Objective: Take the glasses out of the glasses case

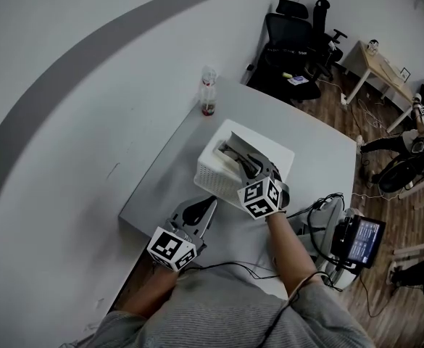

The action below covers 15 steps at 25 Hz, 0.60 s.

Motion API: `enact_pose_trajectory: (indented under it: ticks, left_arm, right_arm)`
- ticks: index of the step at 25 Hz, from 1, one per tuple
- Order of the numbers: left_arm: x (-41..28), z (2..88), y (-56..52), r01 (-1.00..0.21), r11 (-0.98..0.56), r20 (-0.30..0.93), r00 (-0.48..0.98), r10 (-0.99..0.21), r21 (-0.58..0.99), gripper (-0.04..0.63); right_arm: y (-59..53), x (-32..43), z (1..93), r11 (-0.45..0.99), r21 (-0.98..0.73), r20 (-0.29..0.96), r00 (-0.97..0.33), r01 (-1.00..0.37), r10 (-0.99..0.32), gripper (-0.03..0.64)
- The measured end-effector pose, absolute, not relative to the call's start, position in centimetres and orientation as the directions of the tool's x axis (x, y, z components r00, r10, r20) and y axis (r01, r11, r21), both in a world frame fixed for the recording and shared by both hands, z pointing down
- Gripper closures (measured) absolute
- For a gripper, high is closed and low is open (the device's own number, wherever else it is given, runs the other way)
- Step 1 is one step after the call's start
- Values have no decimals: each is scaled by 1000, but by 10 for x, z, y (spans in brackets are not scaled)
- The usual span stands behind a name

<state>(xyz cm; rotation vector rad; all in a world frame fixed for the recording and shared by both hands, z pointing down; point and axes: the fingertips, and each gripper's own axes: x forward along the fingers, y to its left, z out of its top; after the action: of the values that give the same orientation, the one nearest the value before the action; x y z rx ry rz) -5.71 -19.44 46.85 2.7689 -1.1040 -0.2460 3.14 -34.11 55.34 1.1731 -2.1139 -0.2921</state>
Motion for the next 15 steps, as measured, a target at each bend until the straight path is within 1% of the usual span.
enact_pose_trajectory:
  ticks: [7,15]
  left_arm:
    - [-59,474,-197,-673,-710,-86,710,-699,208,583]
    - [-55,474,-205,-674,-714,-81,714,-696,192,583]
  right_arm:
    - [-348,30,565,587,493,500,-343,-642,-795,527]
    - [-352,34,575,593,503,514,-334,-628,-790,528]
